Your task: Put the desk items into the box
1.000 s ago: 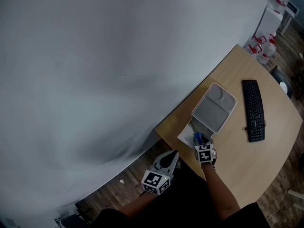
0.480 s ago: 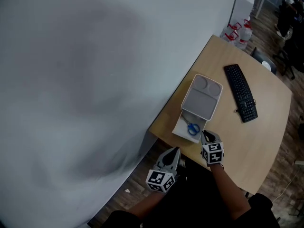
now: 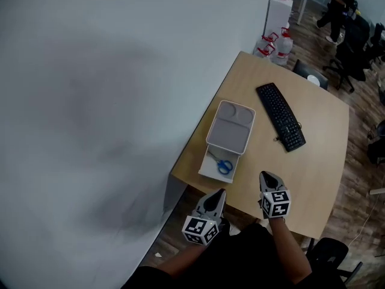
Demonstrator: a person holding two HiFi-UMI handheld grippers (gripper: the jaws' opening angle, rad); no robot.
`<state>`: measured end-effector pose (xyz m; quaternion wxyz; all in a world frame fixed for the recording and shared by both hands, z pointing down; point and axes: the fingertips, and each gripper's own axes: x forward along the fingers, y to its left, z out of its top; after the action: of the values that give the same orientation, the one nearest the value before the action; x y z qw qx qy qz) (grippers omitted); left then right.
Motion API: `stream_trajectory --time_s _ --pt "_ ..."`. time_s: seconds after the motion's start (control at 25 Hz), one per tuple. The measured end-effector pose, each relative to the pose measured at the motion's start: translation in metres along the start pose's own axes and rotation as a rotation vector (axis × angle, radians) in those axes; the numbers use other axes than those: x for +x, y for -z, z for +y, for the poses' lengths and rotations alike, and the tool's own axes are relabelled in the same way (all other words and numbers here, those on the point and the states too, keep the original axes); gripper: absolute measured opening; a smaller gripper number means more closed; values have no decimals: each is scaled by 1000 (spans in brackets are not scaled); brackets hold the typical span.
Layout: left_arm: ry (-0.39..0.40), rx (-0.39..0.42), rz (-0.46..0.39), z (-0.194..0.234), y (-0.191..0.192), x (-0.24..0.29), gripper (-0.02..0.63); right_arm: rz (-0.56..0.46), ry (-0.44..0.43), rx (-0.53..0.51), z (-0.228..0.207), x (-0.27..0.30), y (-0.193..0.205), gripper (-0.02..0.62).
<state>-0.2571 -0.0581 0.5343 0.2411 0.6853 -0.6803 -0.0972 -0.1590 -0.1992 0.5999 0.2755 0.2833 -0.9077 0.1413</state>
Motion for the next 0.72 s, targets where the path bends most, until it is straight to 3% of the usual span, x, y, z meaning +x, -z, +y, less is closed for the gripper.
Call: stream_trajectory --time_s 0.32,0.72 --pt "125 15 20 -86 7 51 15 -126 125 79 -74 -99 -4 64" --pt "253 151 60 -231 38 99 15 -207 251 138 -152 -237 29 64"
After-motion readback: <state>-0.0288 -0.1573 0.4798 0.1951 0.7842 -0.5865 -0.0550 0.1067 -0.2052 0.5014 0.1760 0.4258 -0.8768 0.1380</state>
